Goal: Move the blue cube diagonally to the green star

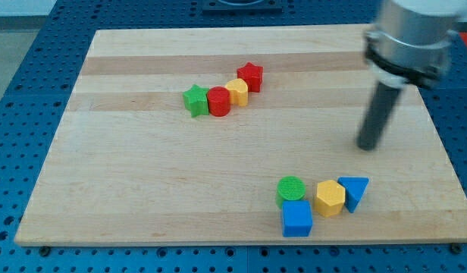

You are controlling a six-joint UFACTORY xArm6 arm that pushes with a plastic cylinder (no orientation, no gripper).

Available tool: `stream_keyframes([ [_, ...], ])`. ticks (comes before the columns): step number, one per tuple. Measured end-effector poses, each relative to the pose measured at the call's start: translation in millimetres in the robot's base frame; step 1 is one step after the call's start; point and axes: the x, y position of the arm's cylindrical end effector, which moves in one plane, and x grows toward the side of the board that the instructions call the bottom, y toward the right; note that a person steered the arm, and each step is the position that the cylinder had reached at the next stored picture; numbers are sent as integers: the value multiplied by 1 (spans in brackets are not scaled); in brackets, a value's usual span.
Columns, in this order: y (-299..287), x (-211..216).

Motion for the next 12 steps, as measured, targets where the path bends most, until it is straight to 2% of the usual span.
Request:
stream_keyframes([
  [1, 18, 80],
  [2, 8, 111],
  [3, -1, 113],
  [5, -160, 105],
  [6, -240, 81],
  [7, -263, 58],
  [8, -278, 52],
  [10, -348, 34],
  [11, -321, 42],
  [12, -354, 33],
])
